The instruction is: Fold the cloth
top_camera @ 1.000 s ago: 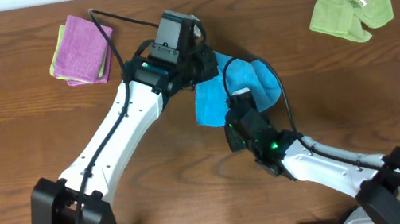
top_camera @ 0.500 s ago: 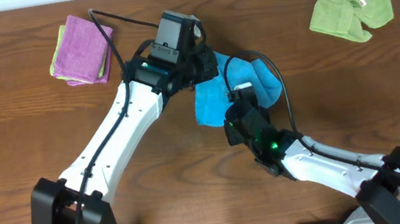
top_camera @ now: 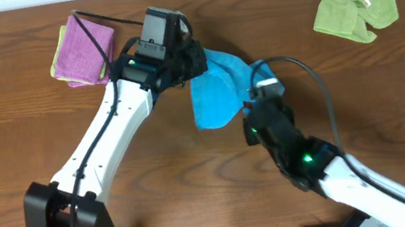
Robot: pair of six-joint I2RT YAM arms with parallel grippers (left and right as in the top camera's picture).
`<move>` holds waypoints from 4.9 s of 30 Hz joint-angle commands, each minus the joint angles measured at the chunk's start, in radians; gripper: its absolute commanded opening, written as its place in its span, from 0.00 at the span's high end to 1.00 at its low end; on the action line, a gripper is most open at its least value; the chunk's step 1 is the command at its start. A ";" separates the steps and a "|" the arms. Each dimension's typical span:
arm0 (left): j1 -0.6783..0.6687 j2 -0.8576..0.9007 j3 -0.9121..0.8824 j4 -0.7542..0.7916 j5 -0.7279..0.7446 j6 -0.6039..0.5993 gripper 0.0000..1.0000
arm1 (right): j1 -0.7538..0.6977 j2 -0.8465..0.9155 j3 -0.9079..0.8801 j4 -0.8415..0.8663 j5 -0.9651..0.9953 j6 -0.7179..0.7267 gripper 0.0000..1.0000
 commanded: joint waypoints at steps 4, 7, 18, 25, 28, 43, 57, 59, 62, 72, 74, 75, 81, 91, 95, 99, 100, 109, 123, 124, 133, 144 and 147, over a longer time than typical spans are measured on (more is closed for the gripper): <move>0.003 -0.071 0.019 -0.021 0.008 0.020 0.94 | 0.005 -0.197 0.019 -0.077 0.095 -0.090 0.99; 0.011 -0.094 0.019 -0.067 0.008 0.043 0.94 | 0.006 -0.254 0.061 -0.164 0.095 -0.093 0.99; 0.017 -0.190 0.018 -0.253 0.038 0.105 0.94 | 0.008 -0.269 0.312 -0.557 0.053 -0.092 0.99; 0.018 -0.264 0.018 -0.336 0.073 0.104 0.94 | 0.008 -0.269 0.507 -0.793 -0.002 -0.092 0.99; 0.018 -0.289 0.018 -0.355 0.097 0.096 0.94 | 0.008 -0.269 0.571 -0.866 -0.039 -0.092 0.99; 0.018 -0.307 0.018 -0.362 0.099 0.018 0.94 | 0.004 -0.124 0.612 -0.789 -0.058 -0.140 0.99; 0.018 -0.196 0.018 -0.294 -0.123 0.051 0.94 | -0.102 0.148 0.612 -0.545 -0.055 -0.264 0.99; 0.019 -0.159 0.018 -0.259 -0.140 0.058 0.94 | -0.130 0.187 0.611 -0.491 -0.055 -0.282 0.99; 0.020 -0.099 0.018 -0.208 -0.175 0.065 0.94 | -0.168 0.259 0.611 -0.396 -0.056 -0.311 0.99; 0.031 0.075 0.018 -0.033 -0.290 0.075 0.94 | -0.233 0.506 0.611 -0.012 -0.060 -0.392 0.99; 0.033 0.106 0.018 -0.006 -0.301 0.076 0.94 | -0.238 0.554 0.611 0.053 -0.056 -0.401 0.89; 0.035 0.119 0.018 0.005 -0.318 0.075 0.94 | -0.240 0.574 0.611 0.084 -0.048 -0.404 0.76; 0.059 0.136 0.018 0.029 -0.448 0.085 0.43 | -0.238 0.583 0.612 0.155 0.065 -0.403 0.32; 0.109 0.053 0.018 -0.092 -0.392 0.089 0.05 | -0.246 0.286 0.612 -0.213 -0.101 -0.287 0.15; 0.149 0.015 0.018 -0.200 -0.275 0.087 0.05 | -0.306 0.194 0.611 -0.435 -0.248 -0.160 0.11; 0.222 0.015 0.010 -0.326 -0.109 0.067 0.05 | -0.423 0.145 0.607 -0.609 -0.443 -0.087 0.11; 0.235 0.015 0.003 -0.338 -0.079 0.067 0.05 | -0.446 0.141 0.604 -0.627 -0.475 -0.087 0.11; 0.274 0.015 -0.151 -0.278 0.090 0.057 0.05 | -0.624 0.123 0.524 -0.635 -0.756 -0.103 0.19; 0.274 0.015 -0.375 -0.060 0.140 -0.024 0.05 | -0.689 0.122 0.445 -0.620 -0.890 -0.102 0.10; 0.274 0.015 -0.387 -0.047 0.140 -0.032 0.05 | -0.689 0.122 0.445 -0.620 -0.892 -0.102 0.10; 0.272 0.018 -0.455 0.060 0.166 -0.079 0.03 | -0.689 0.122 0.445 -0.620 -0.918 -0.098 0.05; 0.258 0.089 -0.457 0.117 0.171 -0.105 0.01 | -0.689 0.122 0.445 -0.621 -0.958 -0.094 0.04; 0.255 0.093 -0.457 0.134 0.172 -0.114 0.00 | -0.689 0.122 0.445 -0.621 -0.965 -0.090 0.04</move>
